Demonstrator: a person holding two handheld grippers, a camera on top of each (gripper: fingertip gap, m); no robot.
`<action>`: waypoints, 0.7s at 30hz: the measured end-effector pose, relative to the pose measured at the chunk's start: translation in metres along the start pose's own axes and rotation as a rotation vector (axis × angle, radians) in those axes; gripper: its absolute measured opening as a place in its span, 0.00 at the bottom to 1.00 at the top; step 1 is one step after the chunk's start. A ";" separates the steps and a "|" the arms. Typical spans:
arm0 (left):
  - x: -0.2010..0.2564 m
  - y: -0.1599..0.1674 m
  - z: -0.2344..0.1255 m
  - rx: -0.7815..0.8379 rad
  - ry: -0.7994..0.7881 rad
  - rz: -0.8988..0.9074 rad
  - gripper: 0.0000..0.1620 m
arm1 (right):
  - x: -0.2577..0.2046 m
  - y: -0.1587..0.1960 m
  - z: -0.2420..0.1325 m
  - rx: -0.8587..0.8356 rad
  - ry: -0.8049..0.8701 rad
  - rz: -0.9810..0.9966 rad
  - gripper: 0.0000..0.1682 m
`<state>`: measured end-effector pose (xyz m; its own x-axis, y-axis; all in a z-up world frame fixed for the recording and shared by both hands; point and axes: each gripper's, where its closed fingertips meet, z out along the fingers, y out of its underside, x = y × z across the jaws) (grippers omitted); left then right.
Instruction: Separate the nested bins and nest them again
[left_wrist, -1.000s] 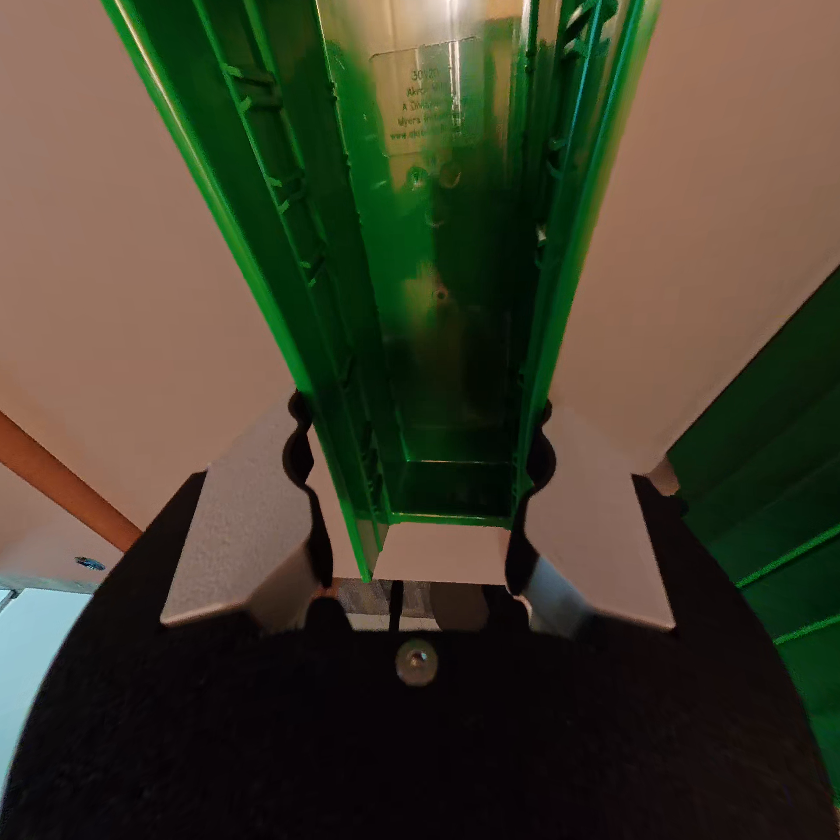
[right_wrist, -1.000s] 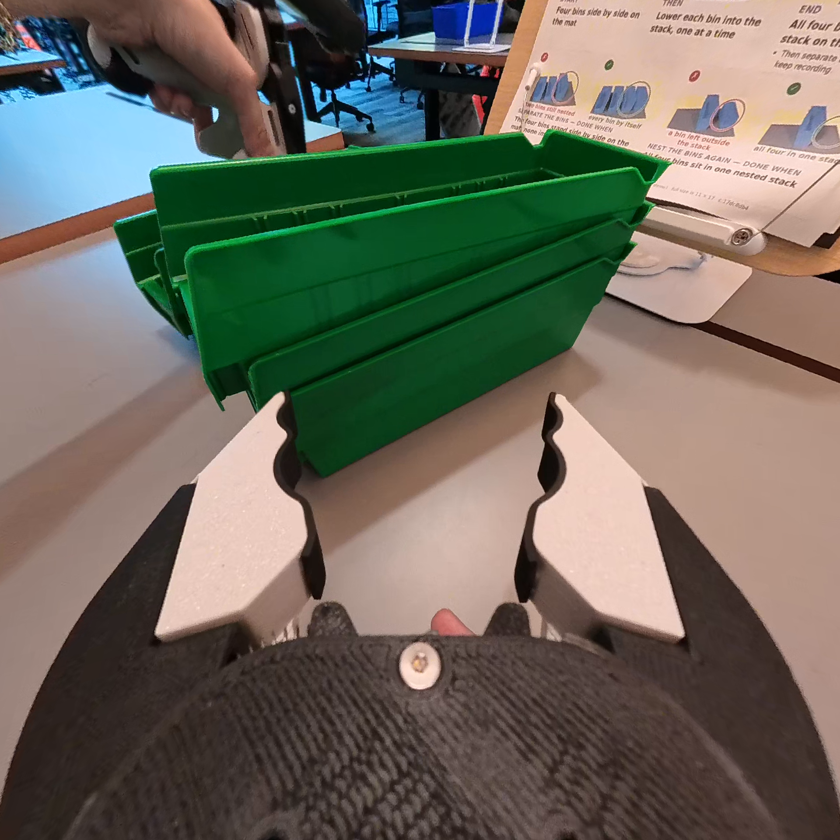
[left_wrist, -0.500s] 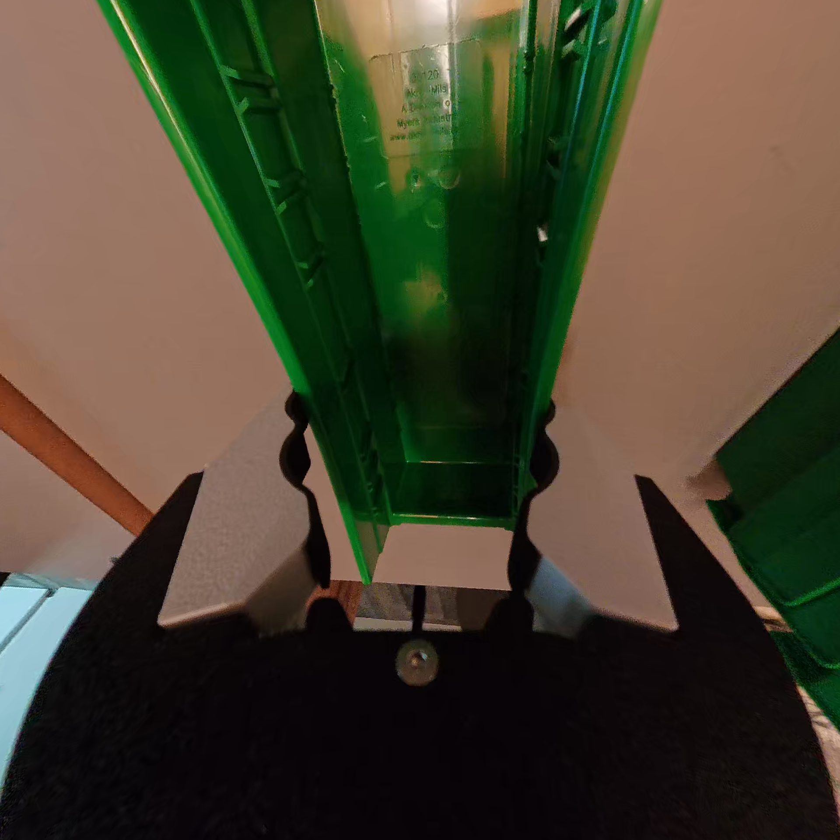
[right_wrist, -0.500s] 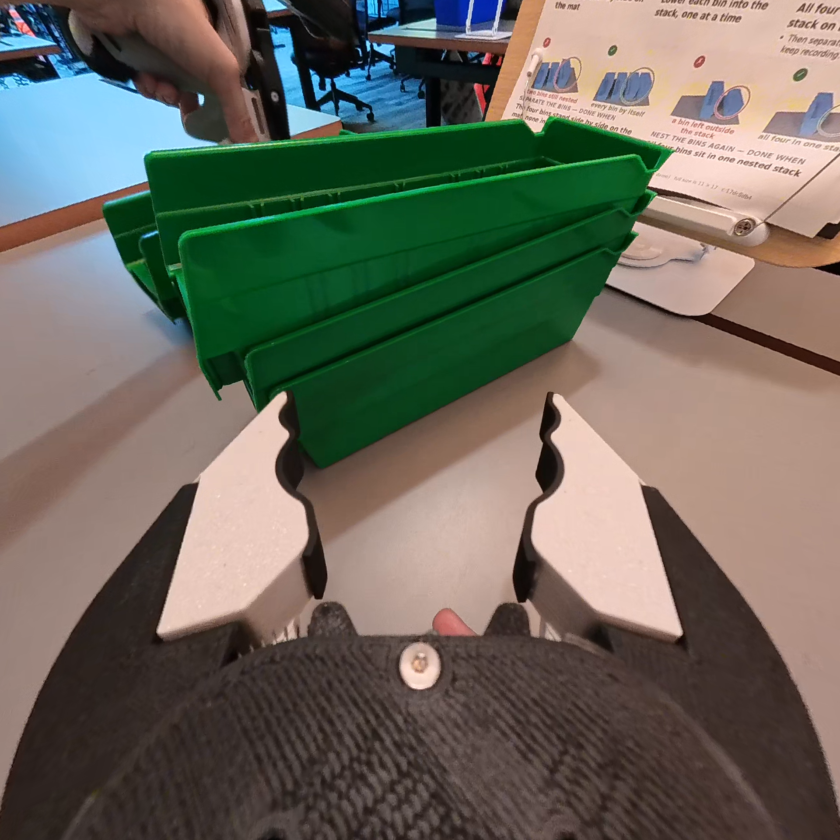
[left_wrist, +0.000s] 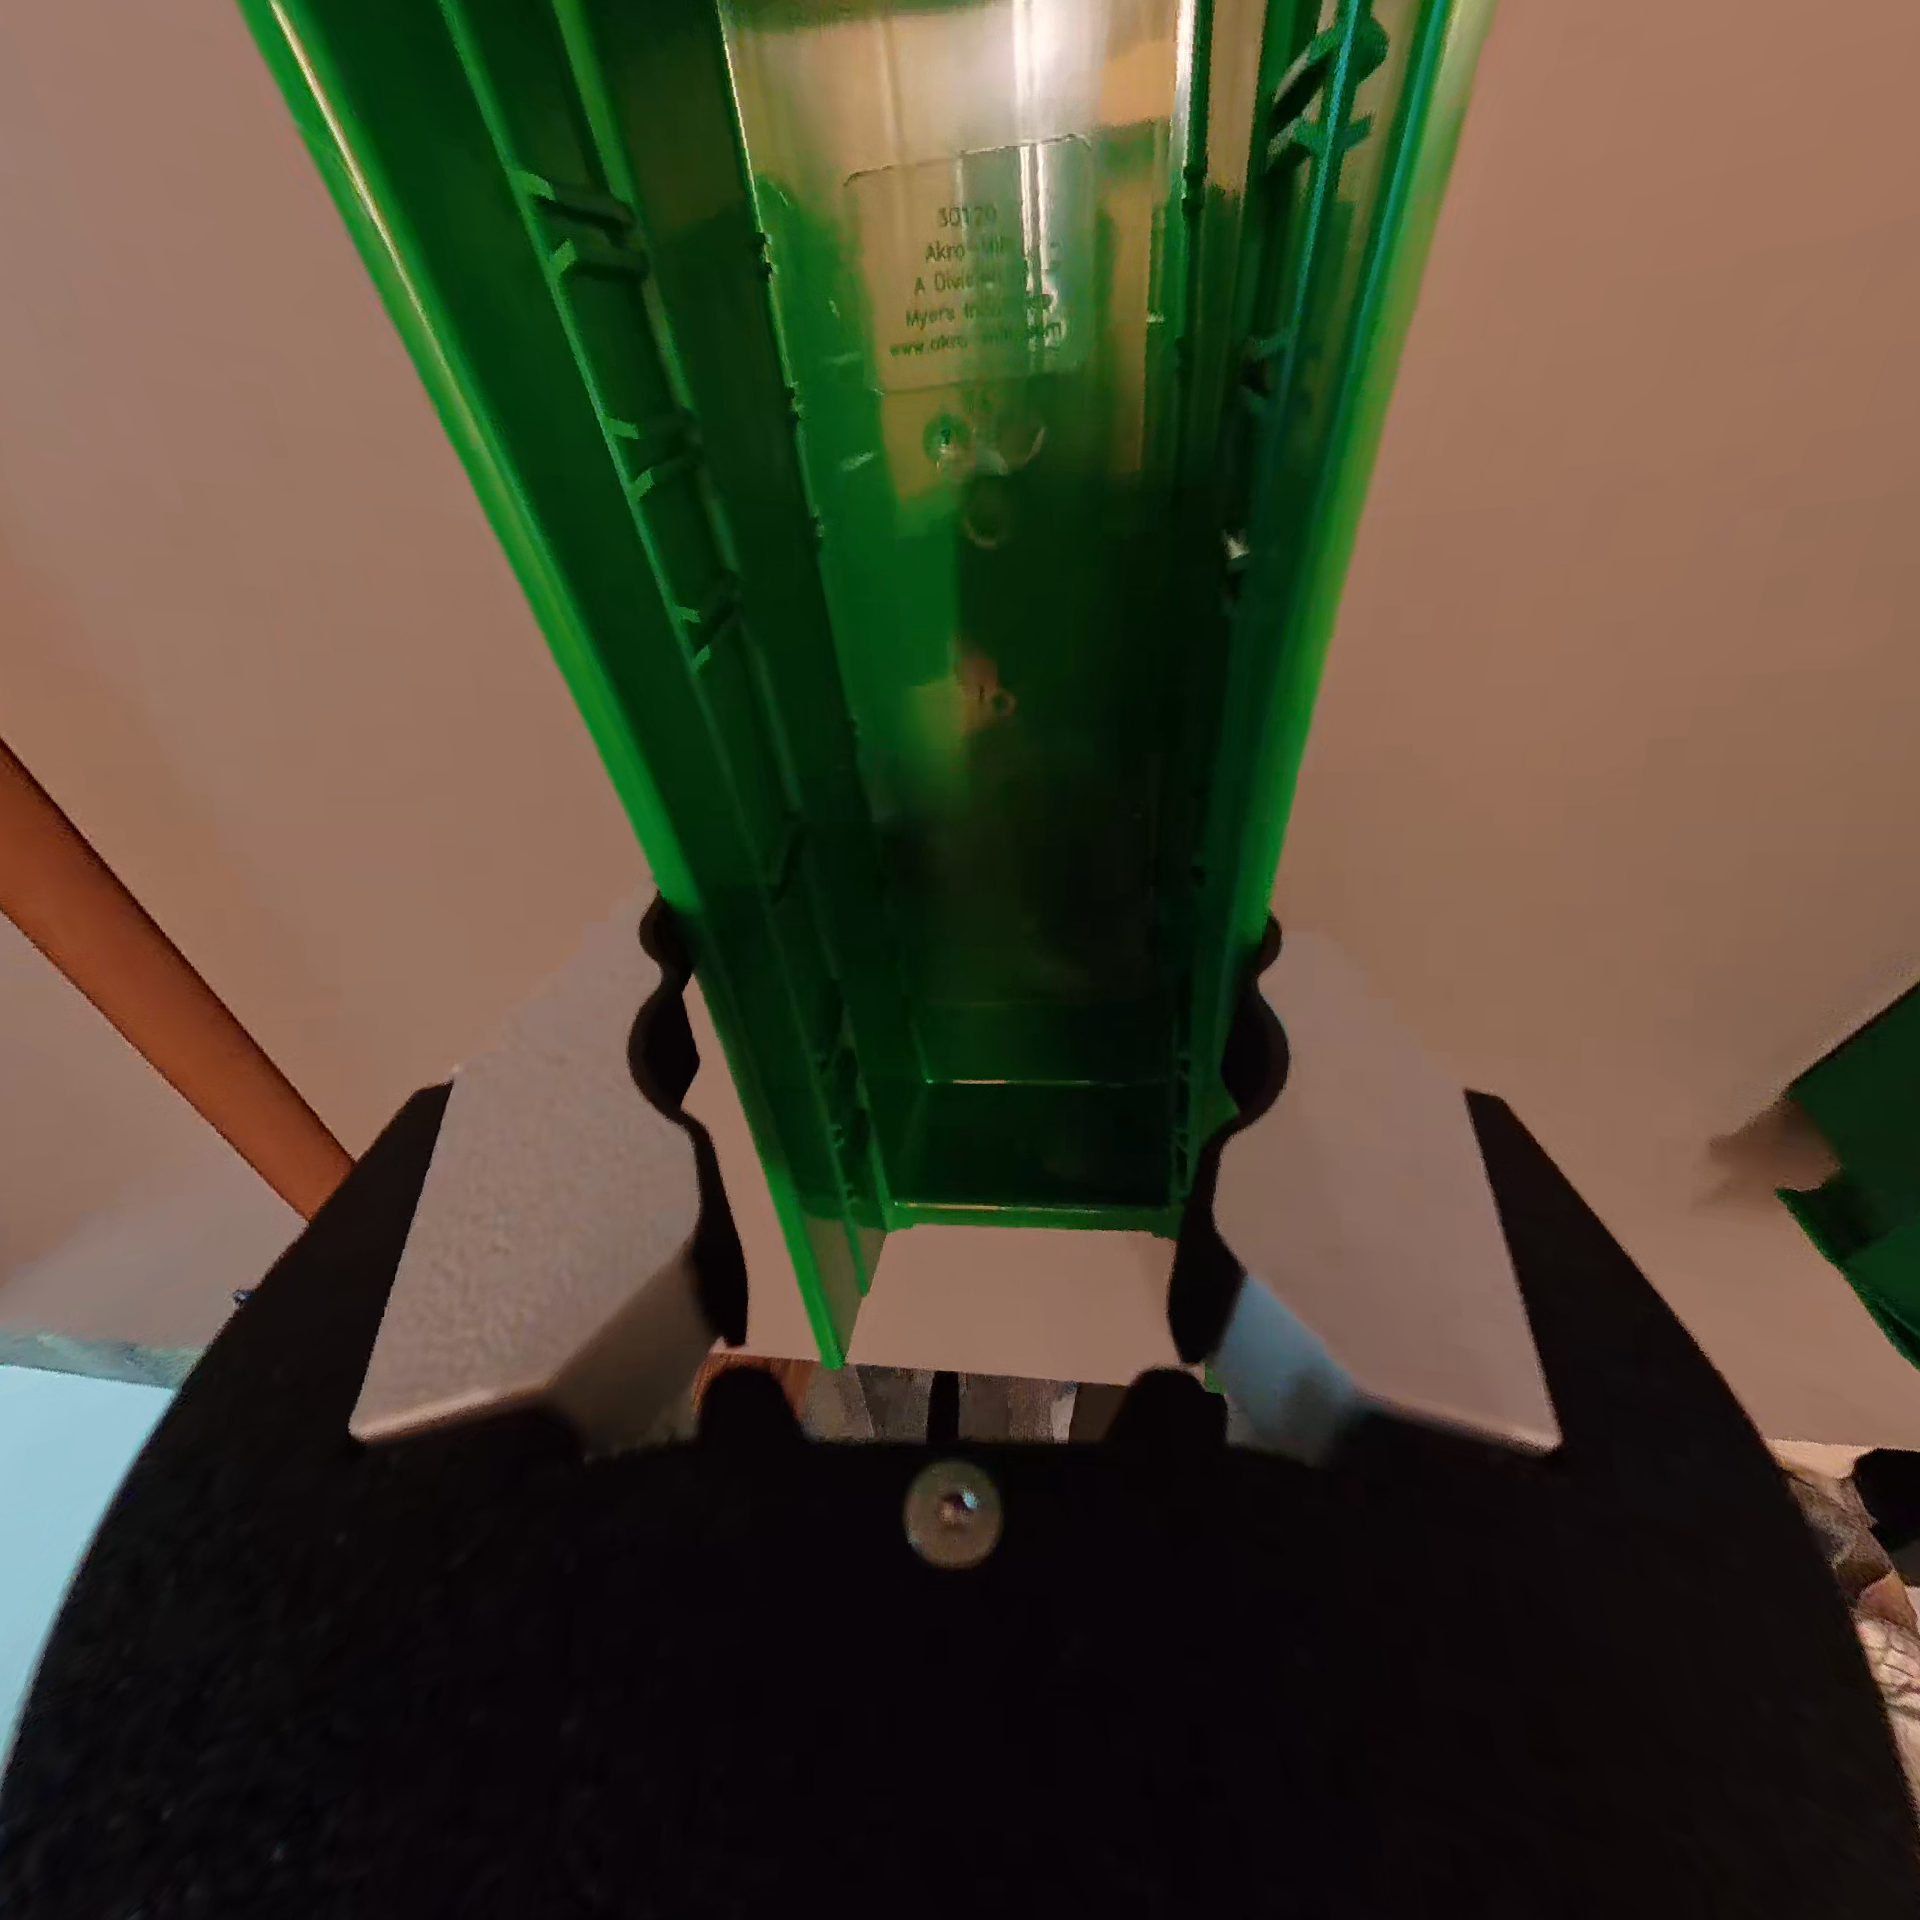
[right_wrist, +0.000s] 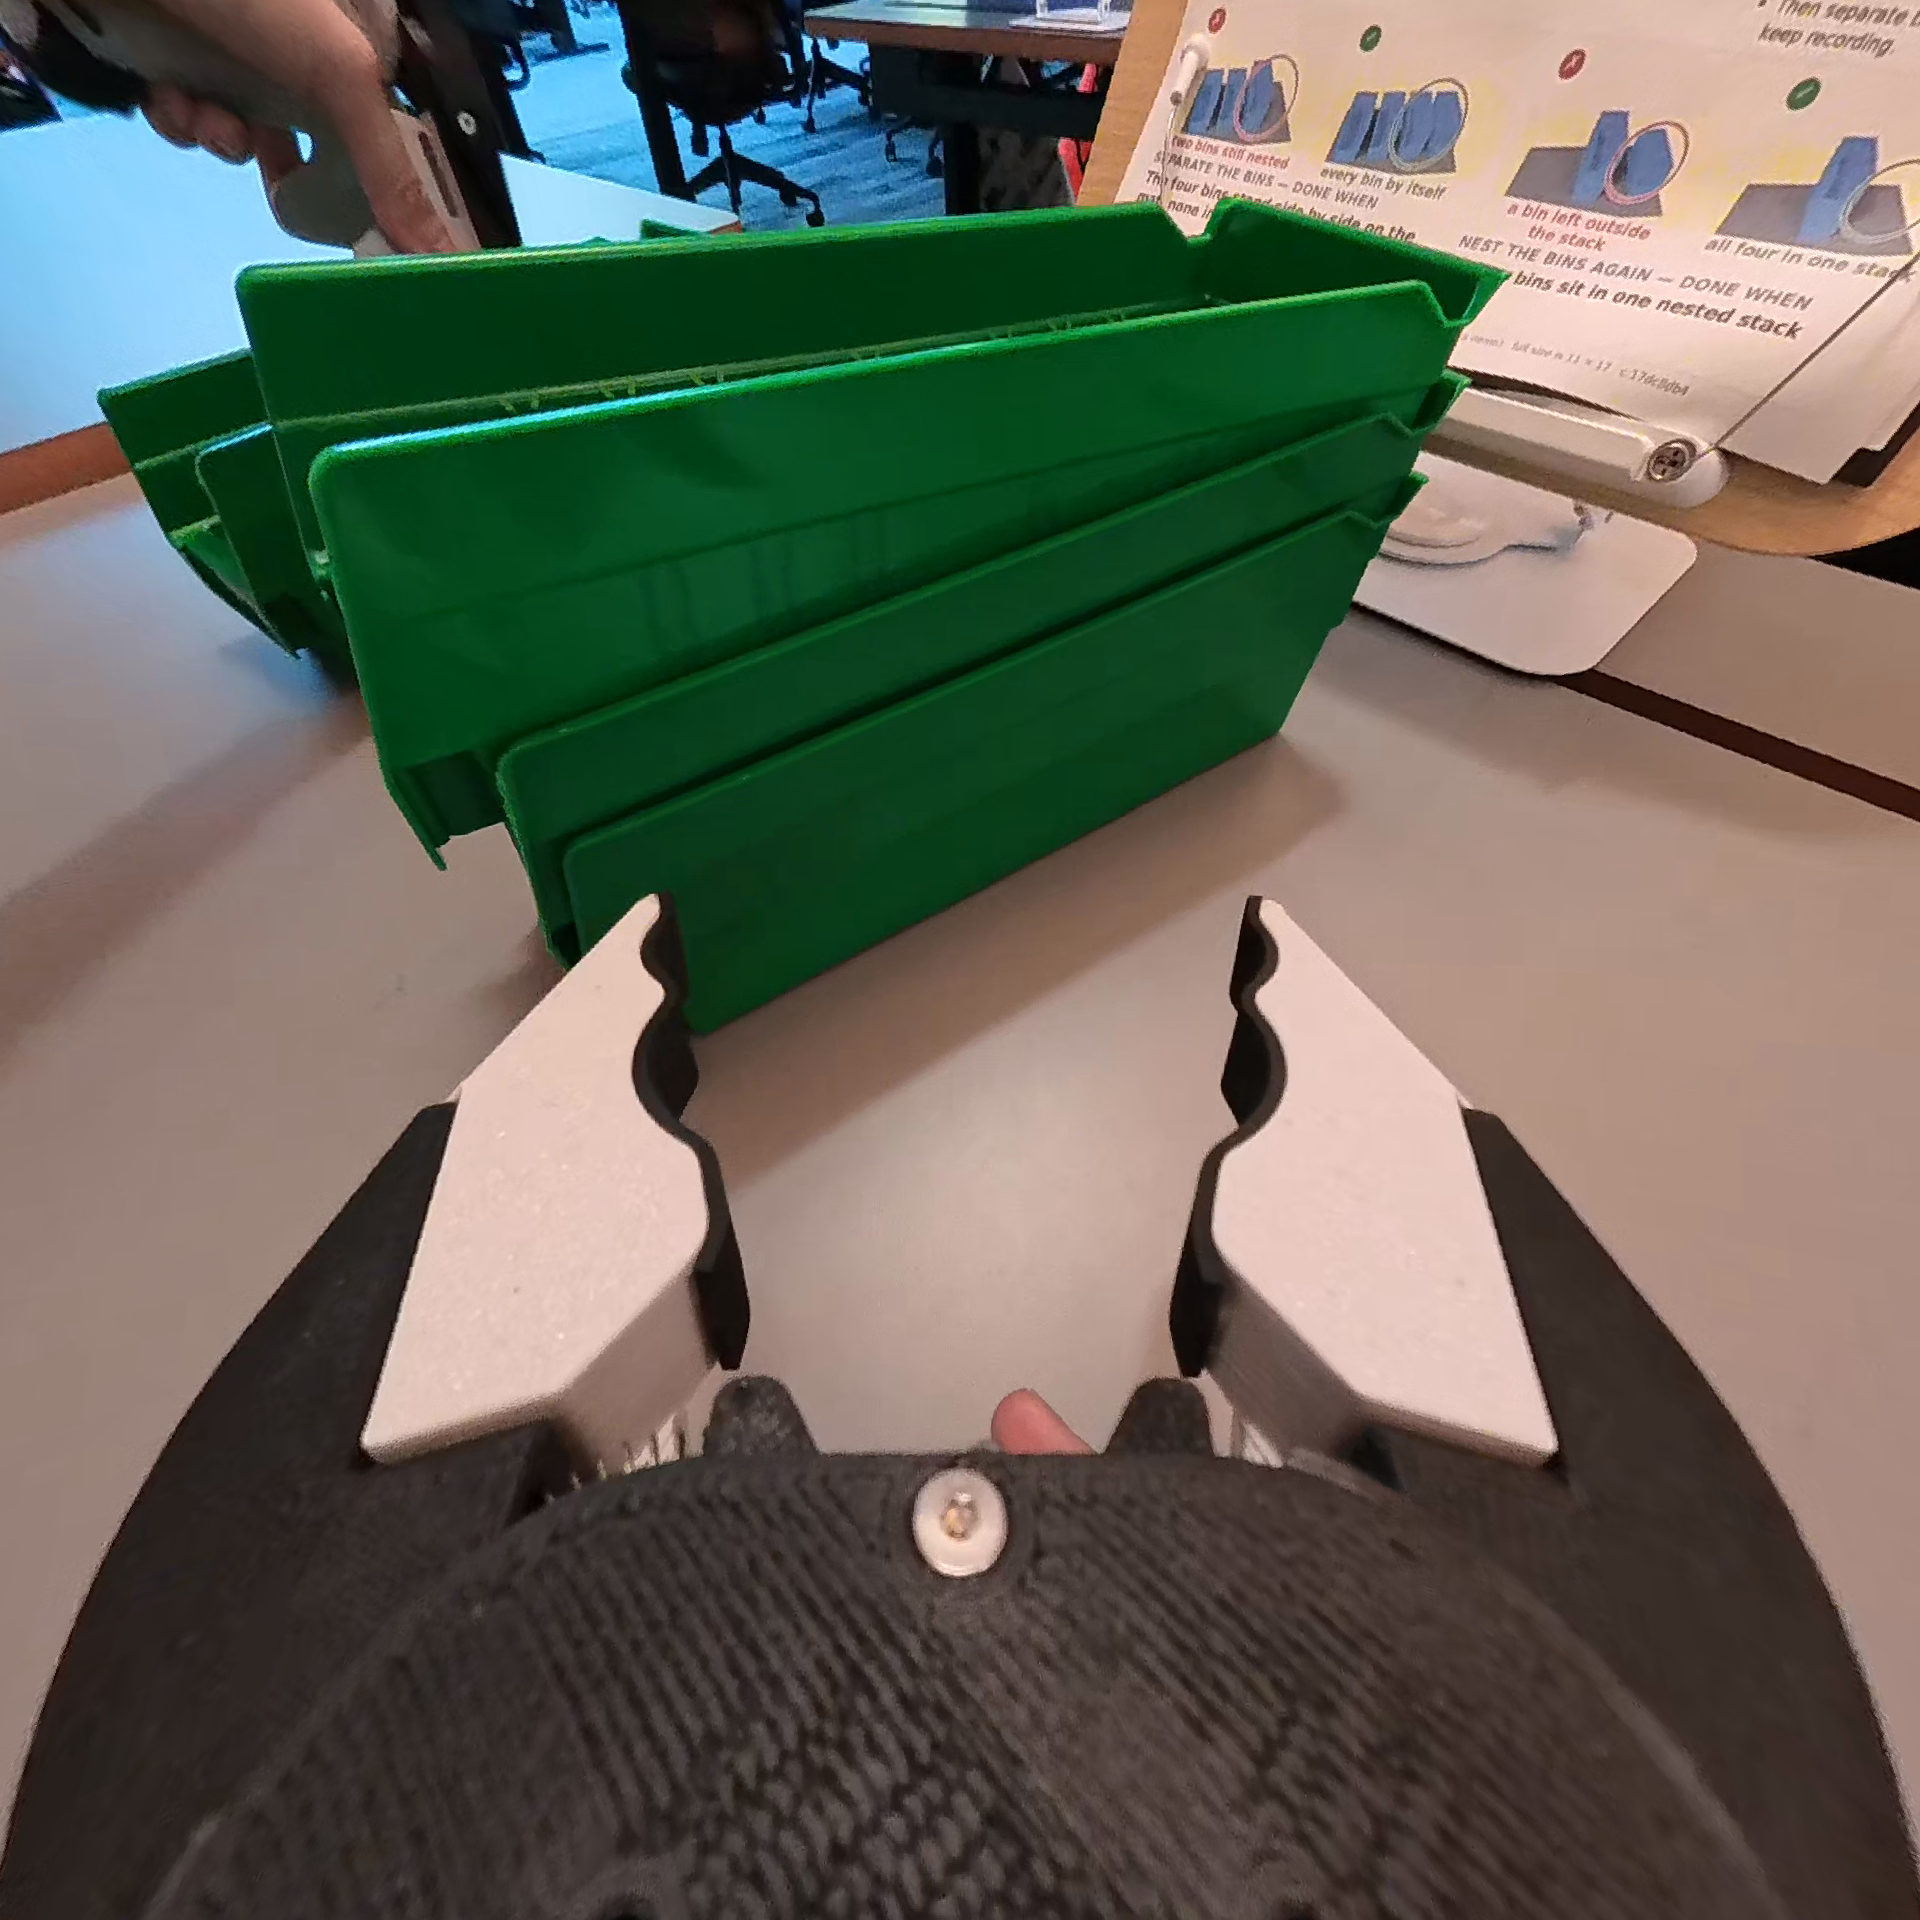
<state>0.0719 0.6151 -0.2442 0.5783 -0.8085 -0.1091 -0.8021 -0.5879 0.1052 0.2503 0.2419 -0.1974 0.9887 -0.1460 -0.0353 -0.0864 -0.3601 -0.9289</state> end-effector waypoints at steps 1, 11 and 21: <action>0.000 0.000 0.000 0.006 0.004 0.001 0.65 | 0.000 -0.001 0.000 0.003 0.003 0.000 0.62; 0.010 0.004 -0.001 0.011 0.041 -0.059 0.73 | 0.000 -0.001 0.001 0.002 0.005 -0.003 0.62; 0.045 -0.017 -0.086 0.168 -0.049 0.010 0.74 | 0.000 -0.007 -0.004 0.027 -0.005 0.013 0.62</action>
<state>0.1249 0.5863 -0.1655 0.5652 -0.8098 -0.1574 -0.8240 -0.5635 -0.0599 0.2509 0.2410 -0.1895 0.9881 -0.1461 -0.0490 -0.0958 -0.3335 -0.9379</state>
